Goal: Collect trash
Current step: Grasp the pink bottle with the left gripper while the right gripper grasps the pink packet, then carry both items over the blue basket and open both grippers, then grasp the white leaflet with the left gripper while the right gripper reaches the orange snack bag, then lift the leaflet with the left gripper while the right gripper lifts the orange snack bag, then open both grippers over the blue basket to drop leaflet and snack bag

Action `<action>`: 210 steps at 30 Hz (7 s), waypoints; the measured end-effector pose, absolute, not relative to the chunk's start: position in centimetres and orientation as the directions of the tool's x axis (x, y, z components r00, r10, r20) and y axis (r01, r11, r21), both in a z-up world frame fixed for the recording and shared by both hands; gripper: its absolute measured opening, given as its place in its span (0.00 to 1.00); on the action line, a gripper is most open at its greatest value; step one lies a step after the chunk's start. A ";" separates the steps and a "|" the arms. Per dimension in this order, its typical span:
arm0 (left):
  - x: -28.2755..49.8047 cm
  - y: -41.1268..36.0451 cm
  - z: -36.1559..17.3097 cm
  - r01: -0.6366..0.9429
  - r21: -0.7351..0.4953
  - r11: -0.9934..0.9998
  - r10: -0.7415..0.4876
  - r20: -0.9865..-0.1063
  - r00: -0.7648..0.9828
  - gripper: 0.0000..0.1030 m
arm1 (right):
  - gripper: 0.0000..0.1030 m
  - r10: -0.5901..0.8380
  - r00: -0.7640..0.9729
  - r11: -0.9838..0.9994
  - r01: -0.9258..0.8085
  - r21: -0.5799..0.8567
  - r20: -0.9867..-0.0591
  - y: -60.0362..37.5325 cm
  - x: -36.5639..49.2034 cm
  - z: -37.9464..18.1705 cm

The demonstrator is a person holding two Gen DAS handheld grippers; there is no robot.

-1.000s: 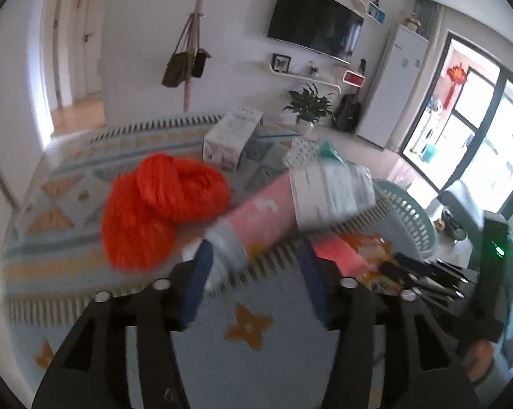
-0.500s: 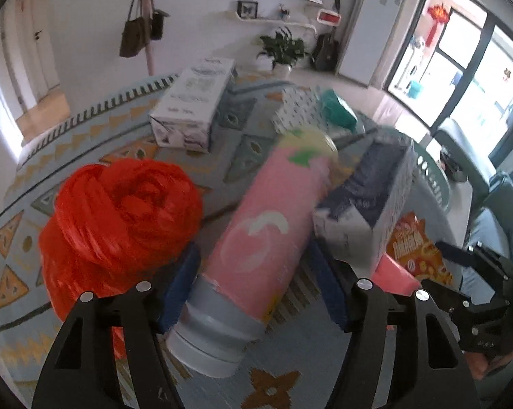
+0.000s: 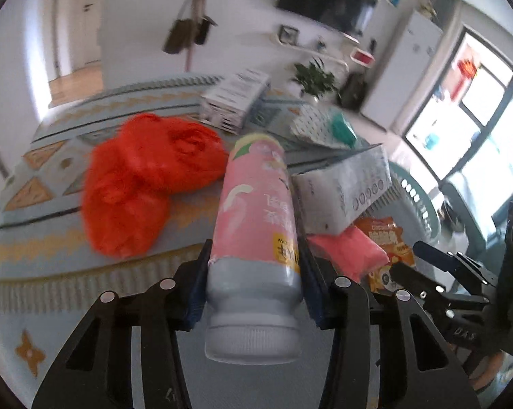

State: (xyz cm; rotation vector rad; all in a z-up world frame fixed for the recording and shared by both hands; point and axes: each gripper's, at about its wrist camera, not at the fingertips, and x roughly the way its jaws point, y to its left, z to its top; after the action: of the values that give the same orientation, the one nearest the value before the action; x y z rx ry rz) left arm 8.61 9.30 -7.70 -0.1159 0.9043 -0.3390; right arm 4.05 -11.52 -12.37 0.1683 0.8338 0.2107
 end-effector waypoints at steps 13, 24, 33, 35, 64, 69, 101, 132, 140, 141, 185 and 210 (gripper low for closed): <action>6.7 11.6 -7.0 0.167 -0.281 0.945 -0.321 -0.708 0.629 0.43 | 0.37 0.257 0.575 0.966 -0.172 0.192 -0.777 -6.4 7.5 -13.7; 5.0 10.2 -4.0 0.233 -0.338 0.912 -0.397 -0.581 0.710 0.43 | 0.34 0.331 0.690 0.943 -0.216 0.254 -0.644 -9.2 5.3 -9.7; 6.9 3.2 -0.3 0.324 -0.295 0.899 -0.435 -0.519 0.735 0.43 | 0.34 0.206 0.825 0.967 -0.091 0.237 -0.526 -17.7 4.8 -5.2; 7.5 1.0 0.2 0.350 -0.282 0.893 -0.449 -0.517 0.729 0.43 | 0.34 0.168 0.840 0.971 -0.053 0.231 -0.516 -19.5 5.1 -4.9; 16.6 -24.0 -11.6 0.595 -0.125 0.794 -0.437 -0.797 0.416 0.44 | 0.35 -0.116 0.618 0.855 0.460 0.238 -0.777 -41.1 9.7 -18.8; 16.2 -23.7 -10.5 0.591 -0.122 0.797 -0.450 -0.774 0.447 0.65 | 0.45 -0.115 0.621 0.841 0.477 0.257 -0.775 -41.9 9.5 -18.9; 13.9 -1.5 -3.3 0.368 -0.221 0.903 -0.421 -0.622 0.660 0.69 | 0.45 0.087 0.802 0.978 0.043 0.202 -0.592 -22.2 5.6 -7.3; 15.3 -3.5 -10.7 0.463 -0.079 0.883 -0.312 -0.836 0.452 0.52 | 0.51 0.200 0.672 0.979 -0.113 0.168 -0.713 -16.5 2.9 -12.3; 11.4 1.8 -6.8 0.382 -0.179 0.907 -0.381 -0.739 0.556 0.51 | 0.75 0.290 0.571 0.957 -0.143 0.254 -0.768 -14.2 3.2 -13.5; 10.9 2.2 -6.5 0.376 -0.182 0.909 -0.381 -0.731 0.566 0.51 | 0.78 0.256 0.557 0.966 -0.119 0.229 -0.790 -13.5 3.7 -13.7; 8.9 -3.8 -1.3 0.453 -0.198 0.869 -0.474 -0.596 0.648 0.51 | 0.28 0.067 0.787 0.983 0.053 0.176 -0.614 -22.1 4.8 -6.4; 17.4 -23.7 -7.6 0.597 -0.167 0.784 -0.507 -0.727 0.463 0.51 | 0.29 -0.058 0.608 0.867 0.424 0.263 -0.792 -40.5 11.5 -16.3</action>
State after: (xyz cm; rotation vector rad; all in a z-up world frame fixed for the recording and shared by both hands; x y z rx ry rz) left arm 17.35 -23.72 -7.61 0.1175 0.8520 -0.6807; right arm 11.50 -40.53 -16.33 0.4558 0.8794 -0.2897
